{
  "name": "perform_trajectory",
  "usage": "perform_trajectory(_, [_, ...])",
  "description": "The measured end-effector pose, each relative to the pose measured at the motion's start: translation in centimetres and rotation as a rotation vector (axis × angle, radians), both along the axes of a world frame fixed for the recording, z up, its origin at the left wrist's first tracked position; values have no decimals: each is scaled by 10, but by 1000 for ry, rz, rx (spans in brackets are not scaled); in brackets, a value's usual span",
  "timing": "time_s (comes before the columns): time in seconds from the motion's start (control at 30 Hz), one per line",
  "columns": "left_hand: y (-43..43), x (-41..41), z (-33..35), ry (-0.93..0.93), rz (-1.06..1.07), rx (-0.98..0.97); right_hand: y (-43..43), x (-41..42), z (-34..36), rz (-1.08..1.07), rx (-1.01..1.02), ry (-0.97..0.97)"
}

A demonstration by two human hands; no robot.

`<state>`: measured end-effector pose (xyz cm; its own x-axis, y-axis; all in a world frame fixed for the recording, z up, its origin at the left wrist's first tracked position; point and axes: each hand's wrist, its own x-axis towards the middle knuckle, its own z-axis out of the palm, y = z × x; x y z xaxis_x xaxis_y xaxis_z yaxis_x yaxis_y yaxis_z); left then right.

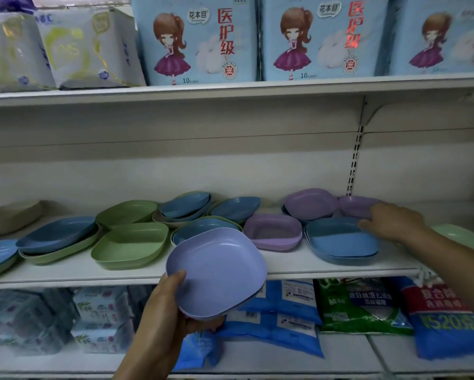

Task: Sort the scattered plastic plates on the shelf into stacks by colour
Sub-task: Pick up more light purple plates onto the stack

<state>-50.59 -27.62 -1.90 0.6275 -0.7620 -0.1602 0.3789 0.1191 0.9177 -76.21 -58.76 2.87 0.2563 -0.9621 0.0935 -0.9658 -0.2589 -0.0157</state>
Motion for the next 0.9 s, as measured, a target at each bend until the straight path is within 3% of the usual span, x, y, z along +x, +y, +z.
perform_trajectory(0.13, [3,2,-4,28,20,10,25,43,7,143,-195,-70])
perform_trajectory(0.23, [6,4,-8,61,52,32,50,75,13,257,-195,-116])
perform_trajectory(0.33, [9,4,-9,66,59,50,80,100,10,386,-96,-208])
perform_trajectory(0.63, [17,1,-7,77,58,71,145,136,-16,676,548,-666])
perform_trajectory(0.73, [24,1,-4,66,75,66,152,139,-19,773,527,-648])
perform_trajectory(0.9, [39,4,4,1,-9,44,163,144,-25,737,485,-659])
